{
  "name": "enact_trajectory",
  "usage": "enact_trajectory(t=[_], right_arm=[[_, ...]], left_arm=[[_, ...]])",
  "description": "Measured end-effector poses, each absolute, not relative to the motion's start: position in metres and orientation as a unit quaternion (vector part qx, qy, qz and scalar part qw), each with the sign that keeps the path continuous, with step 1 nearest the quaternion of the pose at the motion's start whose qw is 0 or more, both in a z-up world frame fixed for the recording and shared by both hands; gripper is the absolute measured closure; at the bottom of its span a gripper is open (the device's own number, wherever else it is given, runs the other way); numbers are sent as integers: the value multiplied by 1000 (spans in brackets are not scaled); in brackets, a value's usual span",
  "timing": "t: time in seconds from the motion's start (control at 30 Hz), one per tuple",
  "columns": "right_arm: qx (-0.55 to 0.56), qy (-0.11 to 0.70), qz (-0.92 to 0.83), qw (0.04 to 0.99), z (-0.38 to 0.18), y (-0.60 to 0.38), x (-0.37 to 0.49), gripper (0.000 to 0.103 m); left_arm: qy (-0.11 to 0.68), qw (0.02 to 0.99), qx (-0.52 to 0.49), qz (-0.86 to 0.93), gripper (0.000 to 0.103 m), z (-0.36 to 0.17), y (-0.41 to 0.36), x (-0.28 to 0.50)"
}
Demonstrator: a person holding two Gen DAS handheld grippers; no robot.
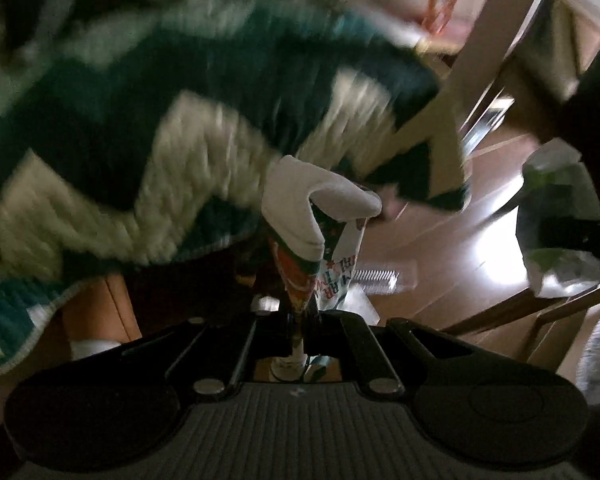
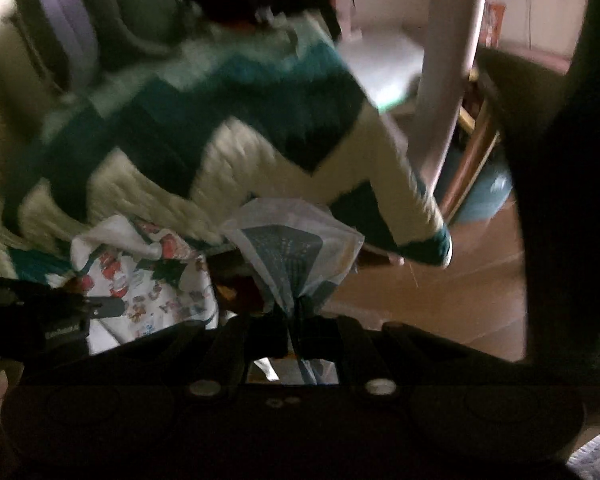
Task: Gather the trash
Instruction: 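Grasp the Christmas-print paper bag with the left tool while the right tool grasps a plastic packet, then carry the paper bag and plastic packet up over the green wastebasket with both tools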
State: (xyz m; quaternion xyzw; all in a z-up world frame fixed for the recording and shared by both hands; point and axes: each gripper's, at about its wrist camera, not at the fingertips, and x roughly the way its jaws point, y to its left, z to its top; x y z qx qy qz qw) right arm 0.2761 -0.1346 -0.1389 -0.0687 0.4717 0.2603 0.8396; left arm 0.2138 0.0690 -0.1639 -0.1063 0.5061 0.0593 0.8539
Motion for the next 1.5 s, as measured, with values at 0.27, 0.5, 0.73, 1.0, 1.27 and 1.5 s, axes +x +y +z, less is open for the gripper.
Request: enact_trajectory(t=[0.27, 0.5, 0.73, 1.0, 1.27, 1.5], right_arm=[[-51, 356, 277, 891, -16, -176, 239, 100], [-39, 247, 270, 930, 91, -216, 223, 101], [-14, 173, 225, 959, 168, -266, 231, 101], [11, 159, 153, 975, 219, -336, 272, 101], [41, 183, 104, 977, 209, -392, 303, 100], [62, 243, 101, 963, 174, -419, 337, 100]], left_arm=[[382, 921, -66, 30, 99, -27, 26, 204], [280, 958, -50, -20, 99, 93, -21, 211], [213, 974, -28, -67, 99, 192, -71, 229], [173, 977, -18, -124, 99, 269, -143, 269], [150, 979, -9, -135, 99, 303, -202, 322], [188, 970, 8, -152, 99, 269, -253, 358]])
